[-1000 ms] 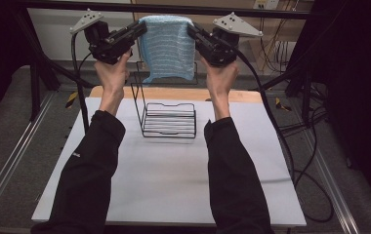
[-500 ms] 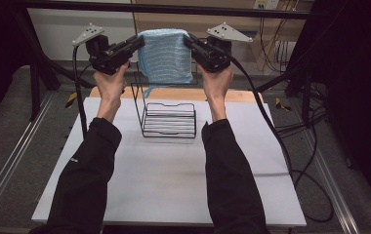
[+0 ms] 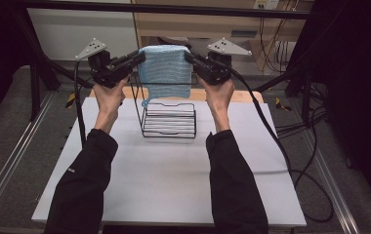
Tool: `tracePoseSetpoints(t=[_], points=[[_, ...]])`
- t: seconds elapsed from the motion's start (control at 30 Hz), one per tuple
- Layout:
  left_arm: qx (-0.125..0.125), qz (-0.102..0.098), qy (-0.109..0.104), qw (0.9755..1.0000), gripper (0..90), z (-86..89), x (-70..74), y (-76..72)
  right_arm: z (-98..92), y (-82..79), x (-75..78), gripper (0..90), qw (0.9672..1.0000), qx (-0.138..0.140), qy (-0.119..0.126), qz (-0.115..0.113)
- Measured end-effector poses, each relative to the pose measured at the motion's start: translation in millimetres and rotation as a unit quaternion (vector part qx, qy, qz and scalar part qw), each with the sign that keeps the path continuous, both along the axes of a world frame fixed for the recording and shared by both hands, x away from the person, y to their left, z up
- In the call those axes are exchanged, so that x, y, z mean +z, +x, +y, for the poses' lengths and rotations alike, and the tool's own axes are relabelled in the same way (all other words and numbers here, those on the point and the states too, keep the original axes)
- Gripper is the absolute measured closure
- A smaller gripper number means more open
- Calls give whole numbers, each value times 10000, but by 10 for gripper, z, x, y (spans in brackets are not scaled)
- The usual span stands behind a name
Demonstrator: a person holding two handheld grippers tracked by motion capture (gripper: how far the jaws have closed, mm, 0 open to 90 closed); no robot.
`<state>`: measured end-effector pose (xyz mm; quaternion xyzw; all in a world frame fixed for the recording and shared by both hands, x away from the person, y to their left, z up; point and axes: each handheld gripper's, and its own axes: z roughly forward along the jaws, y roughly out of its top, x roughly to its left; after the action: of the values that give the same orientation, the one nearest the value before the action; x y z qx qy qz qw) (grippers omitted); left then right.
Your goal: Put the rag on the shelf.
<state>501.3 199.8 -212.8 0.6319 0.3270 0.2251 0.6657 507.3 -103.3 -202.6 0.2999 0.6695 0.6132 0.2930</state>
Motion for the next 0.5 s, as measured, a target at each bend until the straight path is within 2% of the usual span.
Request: tracePoseSetpoints(t=[0.07, 0.17, 0.27, 0.43, 0.5], points=[[-19, 88, 71, 9999, 791, 14, -27, 0, 6, -6, -53, 841, 10000, 31, -24, 62], [-22, 60, 163, 9998, 790, 28, -81, -34, 4, -39, -129, 840, 9999, 87, -38, 122], [-81, 142, 211, 9996, 790, 50, -147, -51, 4, -70, -194, 839, 9996, 143, -136, 181], [-134, 140, 206, 9996, 789, 67, -204, -116, -11, -127, -236, 838, 9990, 262, -187, 306], [-129, 162, 198, 9996, 789, 63, -219, -148, -12, -166, -239, 838, 9989, 277, -270, 279]])
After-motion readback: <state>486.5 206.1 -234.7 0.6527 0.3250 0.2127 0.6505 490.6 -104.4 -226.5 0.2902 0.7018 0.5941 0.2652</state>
